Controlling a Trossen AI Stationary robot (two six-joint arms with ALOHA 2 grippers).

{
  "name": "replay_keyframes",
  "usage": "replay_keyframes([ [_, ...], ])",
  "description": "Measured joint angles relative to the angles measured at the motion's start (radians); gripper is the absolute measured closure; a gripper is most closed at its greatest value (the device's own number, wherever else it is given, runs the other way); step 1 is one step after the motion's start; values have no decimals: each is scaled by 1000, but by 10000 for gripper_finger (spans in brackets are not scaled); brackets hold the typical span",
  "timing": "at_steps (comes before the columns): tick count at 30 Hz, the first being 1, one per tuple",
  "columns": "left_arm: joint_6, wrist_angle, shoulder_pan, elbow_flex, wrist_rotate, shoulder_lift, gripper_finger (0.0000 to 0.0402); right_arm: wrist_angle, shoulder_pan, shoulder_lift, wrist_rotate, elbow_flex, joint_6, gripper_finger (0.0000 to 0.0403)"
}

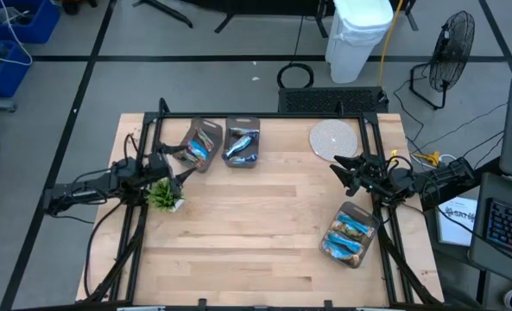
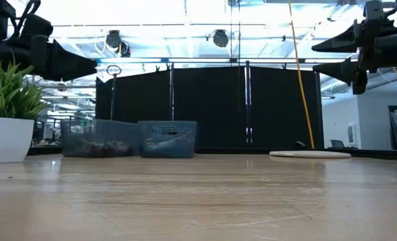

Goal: Pick and place Granola Bars by type
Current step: Return to Home Position

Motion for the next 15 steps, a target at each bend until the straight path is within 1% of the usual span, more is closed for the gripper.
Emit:
replay_keyframes([
  [15,-5,29,6,-3,-2,2,4,0,0,0,0,0,0,160],
])
